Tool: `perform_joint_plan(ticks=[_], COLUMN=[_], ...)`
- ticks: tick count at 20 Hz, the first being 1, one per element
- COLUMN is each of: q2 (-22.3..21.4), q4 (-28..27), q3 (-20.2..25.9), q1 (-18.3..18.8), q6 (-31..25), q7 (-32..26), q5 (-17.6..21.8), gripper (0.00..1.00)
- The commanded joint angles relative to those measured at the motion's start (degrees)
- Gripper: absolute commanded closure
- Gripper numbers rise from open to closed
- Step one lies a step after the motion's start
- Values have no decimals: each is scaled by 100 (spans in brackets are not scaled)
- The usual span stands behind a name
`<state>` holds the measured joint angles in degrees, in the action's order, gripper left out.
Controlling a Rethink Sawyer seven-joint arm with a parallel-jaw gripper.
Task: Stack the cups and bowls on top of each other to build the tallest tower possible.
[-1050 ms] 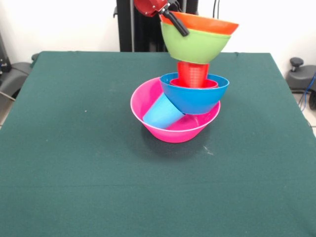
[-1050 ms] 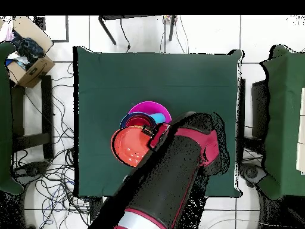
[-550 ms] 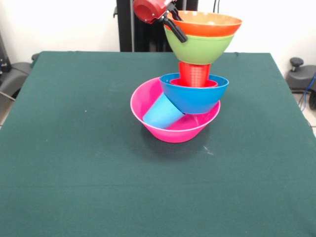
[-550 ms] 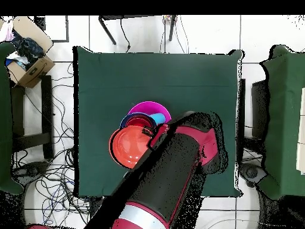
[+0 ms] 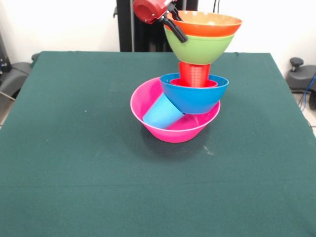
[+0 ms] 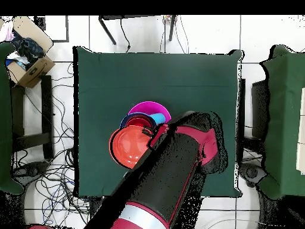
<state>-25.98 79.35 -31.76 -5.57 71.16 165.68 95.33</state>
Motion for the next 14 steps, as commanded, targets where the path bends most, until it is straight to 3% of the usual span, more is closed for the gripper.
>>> perform_joint_plan(ticks=[1,5,14], q2=[146,21,-656], q4=[-204,-176,-6], q3=[589,664,914], q1=[-4,82,384], q6=[-688,-582,-112], q7=[-501,-602,-1529], q5=[-112,-248,-914], gripper=[100,100,100])
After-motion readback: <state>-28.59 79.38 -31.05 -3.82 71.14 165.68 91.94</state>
